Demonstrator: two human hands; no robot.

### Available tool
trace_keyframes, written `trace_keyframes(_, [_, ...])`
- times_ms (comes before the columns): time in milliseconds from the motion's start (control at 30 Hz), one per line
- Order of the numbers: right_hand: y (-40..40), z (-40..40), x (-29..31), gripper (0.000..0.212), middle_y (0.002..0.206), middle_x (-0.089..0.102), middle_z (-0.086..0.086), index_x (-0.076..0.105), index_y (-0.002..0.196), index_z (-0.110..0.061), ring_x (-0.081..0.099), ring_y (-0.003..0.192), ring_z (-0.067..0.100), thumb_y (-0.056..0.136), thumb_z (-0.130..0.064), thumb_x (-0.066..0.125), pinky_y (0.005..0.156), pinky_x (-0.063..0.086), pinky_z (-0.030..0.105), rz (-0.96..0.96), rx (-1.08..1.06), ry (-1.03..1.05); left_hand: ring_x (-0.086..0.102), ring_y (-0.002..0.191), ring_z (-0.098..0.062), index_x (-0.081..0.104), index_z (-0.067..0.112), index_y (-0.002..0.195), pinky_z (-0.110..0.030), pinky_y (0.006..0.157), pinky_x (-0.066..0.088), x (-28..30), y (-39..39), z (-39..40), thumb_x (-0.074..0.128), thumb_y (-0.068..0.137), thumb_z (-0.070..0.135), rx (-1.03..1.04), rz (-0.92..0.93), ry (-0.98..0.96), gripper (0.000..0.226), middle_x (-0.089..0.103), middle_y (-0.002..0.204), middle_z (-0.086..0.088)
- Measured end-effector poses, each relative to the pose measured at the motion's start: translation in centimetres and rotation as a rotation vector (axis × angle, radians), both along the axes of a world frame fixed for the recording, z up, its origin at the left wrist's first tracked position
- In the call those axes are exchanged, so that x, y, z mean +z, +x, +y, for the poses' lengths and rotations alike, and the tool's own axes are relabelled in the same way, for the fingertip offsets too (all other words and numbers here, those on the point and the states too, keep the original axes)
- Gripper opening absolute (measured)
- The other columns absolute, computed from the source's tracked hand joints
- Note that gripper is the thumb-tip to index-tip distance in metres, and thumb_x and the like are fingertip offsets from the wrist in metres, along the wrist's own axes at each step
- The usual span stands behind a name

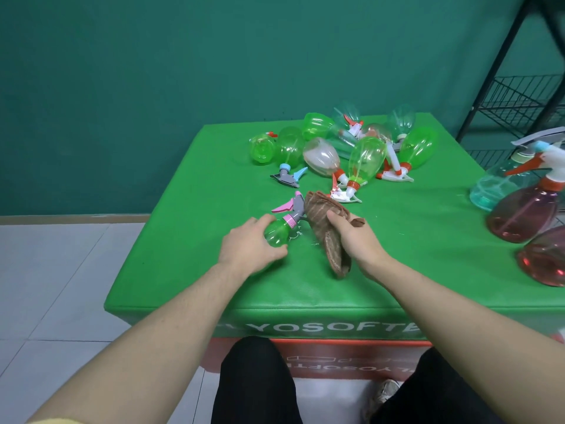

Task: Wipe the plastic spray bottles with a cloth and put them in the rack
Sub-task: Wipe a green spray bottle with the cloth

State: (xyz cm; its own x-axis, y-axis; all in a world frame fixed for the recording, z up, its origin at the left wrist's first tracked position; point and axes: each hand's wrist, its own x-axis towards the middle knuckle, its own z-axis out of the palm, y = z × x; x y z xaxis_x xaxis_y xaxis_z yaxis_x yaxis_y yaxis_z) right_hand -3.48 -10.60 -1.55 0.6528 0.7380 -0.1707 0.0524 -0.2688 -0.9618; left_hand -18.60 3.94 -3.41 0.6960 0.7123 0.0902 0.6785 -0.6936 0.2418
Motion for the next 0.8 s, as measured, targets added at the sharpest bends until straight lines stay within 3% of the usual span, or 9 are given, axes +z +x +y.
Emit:
trace_keyframes(167, [1.2,0.1,-1.5,0.022,0.106,0.078,0.002,0.069,0.102,-0.023,0.072,0.104,0.024,0.097,-0.044,0.062,0.106,0.050,0.046,0.317,-0.166,0.090,0.061,0.089,-0.016,0.038,0.035,0.149,-0.031,0.076,0.056,0.2,-0.5,-0.1,0.064,0.085,0.062,-0.019,0.001,-0.003,0.075,0.059,0.125,0.003])
trace_keyframes(267, [1.4,0.2,-1.4,0.022,0.108,0.077,0.001,0.068,0.103,-0.022,0.072,0.105,0.022,0.099,-0.042,0.061,0.107,0.050,0.044,0.348,-0.179,0.106,0.062,0.091,-0.016,0.037,0.036,0.150,-0.032,0.079,0.058,-0.1,-0.9,-0.5,0.062,0.085,0.065,-0.050,0.014,0.049,0.075,0.059,0.125,0.004])
trace_keyframes(400, [1.0,0.9,-0.5,0.031,0.104,0.074,0.000,0.066,0.102,-0.025,0.070,0.099,0.022,0.098,-0.054,0.055,0.100,0.050,0.038,0.130,-0.093,-0.011,0.063,0.099,-0.015,0.037,0.038,0.150,-0.033,0.082,0.058,-0.5,-0.9,-0.8,0.060,0.083,0.068,-0.084,0.031,0.097,0.076,0.059,0.128,0.006])
trace_keyframes(533, [-0.8,1.8,0.5,0.031,0.078,0.064,-0.001,0.059,0.083,-0.028,0.060,0.075,0.017,0.106,-0.045,0.045,0.069,0.043,0.028,-0.122,0.024,-0.039,0.062,0.107,-0.017,0.037,0.038,0.149,-0.034,0.087,0.056,-0.9,-0.9,-1.0,0.060,0.083,0.068,-0.074,0.013,0.116,0.077,0.059,0.130,0.006])
trace_keyframes(633, [-1.9,1.7,0.1,0.033,0.061,0.053,-0.005,0.053,0.078,-0.032,0.050,0.060,0.014,0.108,-0.037,0.042,0.056,0.037,0.029,-0.323,0.080,-0.046,0.063,0.105,-0.018,0.038,0.038,0.149,-0.036,0.088,0.056,-0.9,-0.8,-0.7,0.061,0.082,0.068,-0.035,-0.008,0.082,0.077,0.060,0.126,0.005])
trace_keyframes(733, [-2.5,0.8,-0.8,0.020,0.062,0.057,-0.007,0.062,0.104,-0.034,0.051,0.053,0.005,0.108,-0.033,0.042,0.049,0.038,0.017,-0.464,0.129,-0.050,0.064,0.103,-0.020,0.039,0.036,0.148,-0.035,0.086,0.056,-0.8,-0.8,-0.5,0.062,0.083,0.067,0.004,-0.027,0.064,0.075,0.061,0.121,0.005])
trace_keyframes(800, [-2.8,-0.1,-1.1,0.029,0.080,0.067,-0.011,0.060,0.132,-0.031,0.061,0.066,0.001,0.108,-0.029,0.044,0.060,0.046,0.011,-0.552,0.189,-0.040,0.064,0.103,-0.019,0.040,0.036,0.148,-0.034,0.086,0.055,-0.7,-0.8,-0.4,0.063,0.084,0.066,0.019,-0.046,0.043,0.075,0.061,0.122,0.005])
